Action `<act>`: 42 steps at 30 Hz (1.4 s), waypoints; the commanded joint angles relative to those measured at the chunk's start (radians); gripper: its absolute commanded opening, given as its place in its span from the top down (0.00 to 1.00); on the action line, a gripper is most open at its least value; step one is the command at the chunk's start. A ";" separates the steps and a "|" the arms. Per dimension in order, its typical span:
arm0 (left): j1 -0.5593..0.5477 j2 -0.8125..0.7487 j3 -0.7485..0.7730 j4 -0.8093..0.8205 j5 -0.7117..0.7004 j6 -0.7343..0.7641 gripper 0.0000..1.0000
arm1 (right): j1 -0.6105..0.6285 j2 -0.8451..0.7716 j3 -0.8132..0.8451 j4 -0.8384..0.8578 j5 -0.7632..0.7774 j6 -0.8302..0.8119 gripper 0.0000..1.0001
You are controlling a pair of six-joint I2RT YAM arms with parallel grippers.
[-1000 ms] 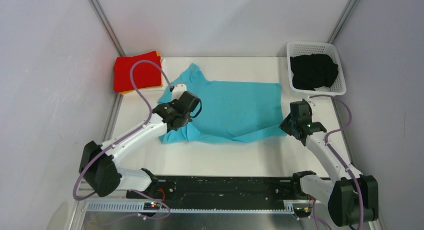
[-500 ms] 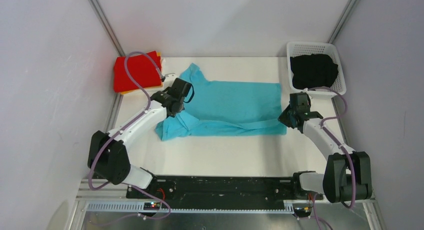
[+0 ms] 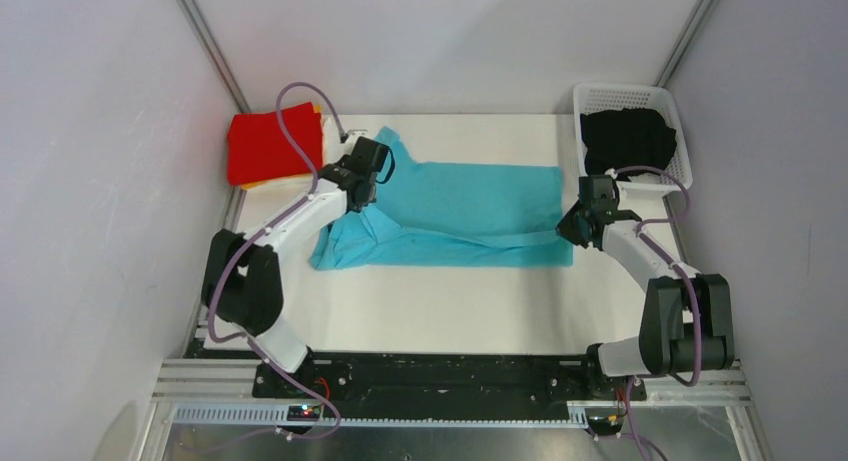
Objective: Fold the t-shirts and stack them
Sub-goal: Fold the flattened tshirt in 1/3 of the way
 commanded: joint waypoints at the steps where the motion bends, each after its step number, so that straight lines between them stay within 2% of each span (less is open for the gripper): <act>1: 0.016 0.060 0.066 0.157 0.085 0.215 1.00 | -0.010 0.046 0.066 0.041 0.006 -0.014 1.00; 6: 0.052 0.187 0.173 0.182 0.141 0.264 1.00 | -0.025 0.111 0.091 0.047 0.004 -0.009 1.00; 8: 0.066 0.224 0.202 0.167 0.129 0.252 0.90 | -0.034 0.143 0.110 0.040 0.017 -0.003 0.99; 9: 0.075 0.233 0.213 0.163 0.129 0.247 0.75 | -0.037 0.167 0.125 0.042 0.031 0.004 0.94; 10: 0.078 0.250 0.219 0.161 0.124 0.243 0.65 | -0.046 0.181 0.135 0.044 0.051 0.012 0.93; 11: 0.083 0.257 0.234 0.161 0.122 0.236 0.41 | -0.052 0.211 0.161 0.035 0.058 0.017 0.87; 12: 0.086 0.278 0.246 0.157 0.124 0.235 0.27 | -0.060 0.224 0.176 0.033 0.069 0.022 0.81; 13: 0.089 0.289 0.285 0.153 0.126 0.237 0.08 | -0.062 0.249 0.211 0.025 0.060 0.013 0.54; 14: 0.089 0.307 0.307 0.134 0.133 0.237 0.04 | -0.063 0.258 0.229 0.014 0.052 0.010 0.42; 15: 0.089 0.315 0.353 0.123 0.139 0.234 0.01 | -0.062 0.266 0.263 -0.014 0.045 0.003 0.24; 16: 0.089 0.313 0.371 0.105 0.149 0.227 0.01 | -0.063 0.262 0.271 -0.020 0.040 -0.003 0.17; 17: 0.089 0.296 0.394 0.099 0.156 0.207 0.01 | -0.062 0.245 0.277 -0.034 0.046 -0.014 0.05; 18: 0.089 0.283 0.394 0.094 0.177 0.196 0.00 | -0.052 0.232 0.277 -0.044 0.056 -0.017 0.02; 23: 0.090 0.125 0.253 0.109 0.284 0.043 0.00 | 0.042 0.109 0.235 -0.094 0.124 -0.043 0.01; 28: 0.089 0.036 -0.006 0.193 0.438 -0.091 0.00 | 0.134 0.071 0.125 0.045 -0.037 -0.079 0.01; 31: 0.089 0.006 -0.107 0.264 0.504 -0.132 0.00 | 0.190 0.104 0.105 0.061 -0.055 -0.092 0.01; 36: 0.091 -0.018 -0.267 0.327 0.434 -0.167 0.00 | 0.205 0.199 0.061 0.143 -0.173 -0.102 0.01; 42: 0.098 -0.002 -0.368 0.341 0.351 -0.190 0.00 | 0.212 0.259 0.036 0.139 -0.161 -0.099 0.00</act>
